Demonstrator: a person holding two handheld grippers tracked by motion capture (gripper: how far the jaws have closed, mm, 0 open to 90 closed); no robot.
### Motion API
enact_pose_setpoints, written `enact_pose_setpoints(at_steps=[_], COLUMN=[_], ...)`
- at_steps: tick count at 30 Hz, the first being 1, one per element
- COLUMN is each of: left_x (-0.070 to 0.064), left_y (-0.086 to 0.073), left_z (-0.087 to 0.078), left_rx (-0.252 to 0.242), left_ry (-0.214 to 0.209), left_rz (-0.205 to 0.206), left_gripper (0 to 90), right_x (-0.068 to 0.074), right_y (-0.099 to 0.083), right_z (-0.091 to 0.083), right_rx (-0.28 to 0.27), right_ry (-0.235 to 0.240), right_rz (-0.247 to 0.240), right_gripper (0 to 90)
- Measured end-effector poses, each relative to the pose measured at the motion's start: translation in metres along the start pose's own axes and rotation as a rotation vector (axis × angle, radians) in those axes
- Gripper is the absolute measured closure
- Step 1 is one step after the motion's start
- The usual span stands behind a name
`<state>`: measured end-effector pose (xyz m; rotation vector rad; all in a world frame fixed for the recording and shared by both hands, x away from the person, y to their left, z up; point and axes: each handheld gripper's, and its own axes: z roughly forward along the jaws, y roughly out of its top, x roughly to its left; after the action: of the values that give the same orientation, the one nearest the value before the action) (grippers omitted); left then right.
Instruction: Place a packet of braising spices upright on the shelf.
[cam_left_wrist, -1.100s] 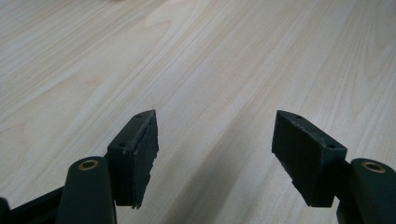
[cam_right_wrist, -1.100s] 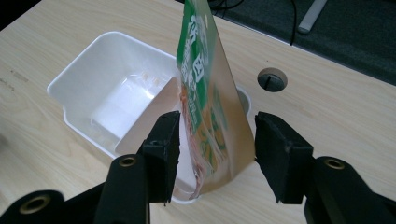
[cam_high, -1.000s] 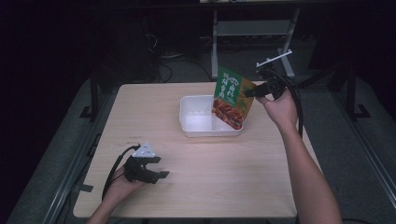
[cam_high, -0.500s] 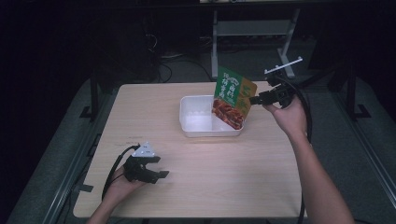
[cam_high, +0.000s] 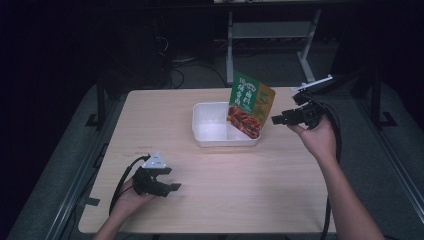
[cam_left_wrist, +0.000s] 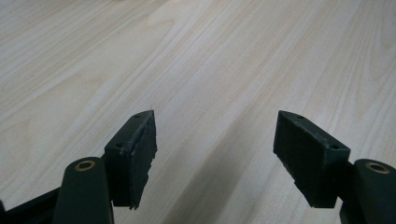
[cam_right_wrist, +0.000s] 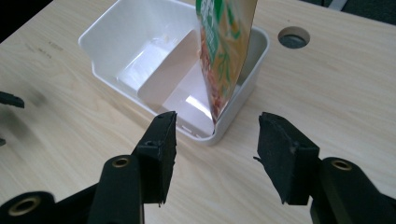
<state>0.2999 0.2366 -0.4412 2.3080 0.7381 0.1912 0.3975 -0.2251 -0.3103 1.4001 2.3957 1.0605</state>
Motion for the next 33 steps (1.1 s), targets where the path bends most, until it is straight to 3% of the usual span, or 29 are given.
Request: enact_pose_setpoints(at_steps=[16, 33], left_x=[0.0, -0.001], left_y=[0.0, 0.0], left_z=[0.0, 0.0], left_rx=[-0.002, -0.001], left_ry=[0.005, 0.007], left_rz=[0.0, 0.001], left_gripper=[30.0, 30.0], right_x=[-0.002, -0.012], right_y=[-0.032, -0.068], right_z=[-0.001, 0.003], right_rx=[0.005, 0.004], right_ry=[0.037, 0.06], right_rz=[0.013, 0.07], right_gripper=[45.6, 44.9])
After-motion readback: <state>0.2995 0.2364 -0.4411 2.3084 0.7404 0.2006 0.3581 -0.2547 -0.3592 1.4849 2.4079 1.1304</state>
